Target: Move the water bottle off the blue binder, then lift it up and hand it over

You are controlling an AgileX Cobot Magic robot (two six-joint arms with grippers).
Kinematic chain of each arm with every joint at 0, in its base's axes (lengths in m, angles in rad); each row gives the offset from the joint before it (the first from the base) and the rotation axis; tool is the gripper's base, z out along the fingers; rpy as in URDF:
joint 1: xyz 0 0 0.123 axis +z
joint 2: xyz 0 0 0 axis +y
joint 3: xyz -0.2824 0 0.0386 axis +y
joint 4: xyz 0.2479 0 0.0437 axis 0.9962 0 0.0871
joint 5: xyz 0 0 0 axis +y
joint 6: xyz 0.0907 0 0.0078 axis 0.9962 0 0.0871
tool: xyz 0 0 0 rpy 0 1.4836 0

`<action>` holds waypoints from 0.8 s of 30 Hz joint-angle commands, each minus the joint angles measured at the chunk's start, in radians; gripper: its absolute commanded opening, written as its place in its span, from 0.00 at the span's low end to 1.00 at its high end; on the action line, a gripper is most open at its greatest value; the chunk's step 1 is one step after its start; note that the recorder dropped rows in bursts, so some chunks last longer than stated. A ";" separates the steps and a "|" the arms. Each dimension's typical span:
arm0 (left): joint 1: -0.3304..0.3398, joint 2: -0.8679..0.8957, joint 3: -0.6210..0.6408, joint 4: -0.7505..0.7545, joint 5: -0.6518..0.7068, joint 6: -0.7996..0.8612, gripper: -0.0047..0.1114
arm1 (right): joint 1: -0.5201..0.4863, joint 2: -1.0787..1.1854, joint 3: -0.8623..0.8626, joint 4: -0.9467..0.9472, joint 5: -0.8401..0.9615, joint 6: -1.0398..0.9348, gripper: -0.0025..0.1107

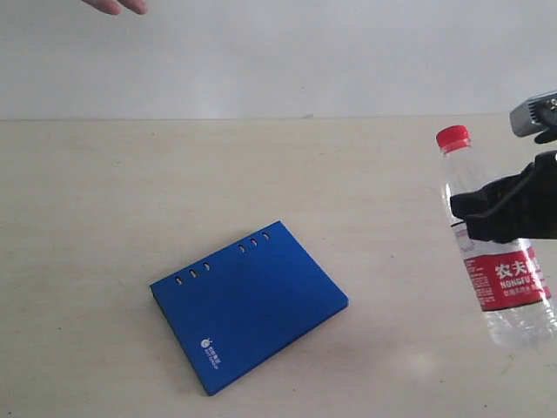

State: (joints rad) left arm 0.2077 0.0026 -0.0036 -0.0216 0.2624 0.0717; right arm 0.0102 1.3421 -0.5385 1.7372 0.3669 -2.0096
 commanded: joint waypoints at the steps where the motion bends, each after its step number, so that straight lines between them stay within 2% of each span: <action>1: -0.007 -0.003 0.004 0.002 -0.008 0.003 0.08 | -0.001 -0.003 -0.022 0.007 -0.030 -0.114 0.02; 3: -0.007 -0.003 0.004 0.002 -0.008 0.003 0.08 | -0.001 -0.003 -0.022 -0.031 -0.038 -0.114 0.02; 9: -0.007 -0.003 0.004 0.002 -0.008 0.003 0.08 | -0.001 -0.003 -0.022 -0.345 -0.016 -0.114 0.02; 14: -0.007 -0.003 0.004 0.002 -0.008 0.003 0.08 | -0.001 -0.003 -0.022 -0.626 -0.023 -0.114 0.02; 18: -0.007 -0.003 0.004 0.002 -0.008 0.003 0.08 | -0.001 -0.003 -0.022 -0.933 -0.044 -0.114 0.02; 21: -0.007 -0.003 0.004 0.002 -0.008 0.003 0.08 | -0.001 -0.004 -0.022 -1.141 -0.178 -0.114 0.02; 24: -0.007 -0.003 0.004 0.002 -0.008 0.003 0.08 | -0.001 -0.004 -0.022 -1.152 -0.443 -0.114 0.02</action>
State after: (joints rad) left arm 0.2077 0.0026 -0.0036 -0.0216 0.2624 0.0717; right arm 0.0102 1.3426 -0.5555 0.6435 0.1432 -2.1154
